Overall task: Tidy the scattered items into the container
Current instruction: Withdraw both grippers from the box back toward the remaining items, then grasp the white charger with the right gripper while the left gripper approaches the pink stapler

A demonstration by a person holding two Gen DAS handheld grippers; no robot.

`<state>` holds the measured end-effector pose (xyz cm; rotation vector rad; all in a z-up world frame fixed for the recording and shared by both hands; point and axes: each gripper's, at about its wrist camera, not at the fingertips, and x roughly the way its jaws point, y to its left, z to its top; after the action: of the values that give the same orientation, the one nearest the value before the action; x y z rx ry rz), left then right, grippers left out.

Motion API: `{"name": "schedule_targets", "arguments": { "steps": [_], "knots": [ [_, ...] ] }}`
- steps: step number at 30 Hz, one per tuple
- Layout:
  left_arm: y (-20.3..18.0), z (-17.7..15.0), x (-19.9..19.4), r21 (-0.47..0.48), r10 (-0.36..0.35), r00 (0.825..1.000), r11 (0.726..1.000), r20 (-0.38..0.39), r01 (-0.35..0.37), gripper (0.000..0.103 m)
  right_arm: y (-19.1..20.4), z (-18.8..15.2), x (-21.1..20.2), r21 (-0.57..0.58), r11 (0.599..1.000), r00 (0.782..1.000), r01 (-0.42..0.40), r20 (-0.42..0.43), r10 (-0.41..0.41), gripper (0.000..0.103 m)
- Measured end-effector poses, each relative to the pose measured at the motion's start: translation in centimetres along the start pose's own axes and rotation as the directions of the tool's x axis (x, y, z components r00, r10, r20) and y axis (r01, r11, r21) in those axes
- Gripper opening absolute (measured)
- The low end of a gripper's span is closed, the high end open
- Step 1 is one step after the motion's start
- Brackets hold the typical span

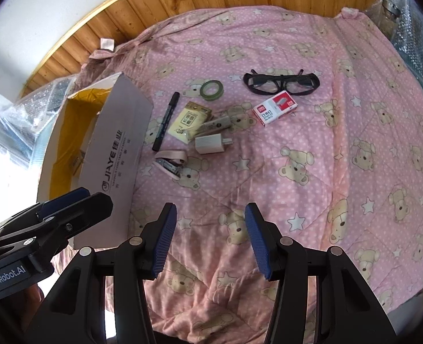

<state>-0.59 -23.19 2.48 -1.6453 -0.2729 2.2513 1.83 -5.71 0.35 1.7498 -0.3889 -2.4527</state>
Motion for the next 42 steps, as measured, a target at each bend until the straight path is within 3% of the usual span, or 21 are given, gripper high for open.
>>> {"name": "schedule_targets", "arguments": {
  "steps": [12,31,42],
  "knots": [
    [1.3,1.7,4.7,-0.013,-0.047,0.995,0.999,-0.084,0.046,0.057,-2.4,0.1,2.4,0.092,0.995,0.998,0.042,-0.059,-0.036,0.053],
    [4.4,3.3,8.4,-0.134,0.049,0.986,0.988,-0.157,-0.071,0.057,-3.2,4.6,8.4,0.046,0.997,0.987,-0.055,-0.148,0.061,0.053],
    [4.5,5.6,12.1,-0.145,0.073,0.977,0.984,-0.200,-0.103,0.057,-6.0,7.7,11.4,0.122,0.990,0.978,-0.066,-0.187,0.088,0.053]
  ]
}}
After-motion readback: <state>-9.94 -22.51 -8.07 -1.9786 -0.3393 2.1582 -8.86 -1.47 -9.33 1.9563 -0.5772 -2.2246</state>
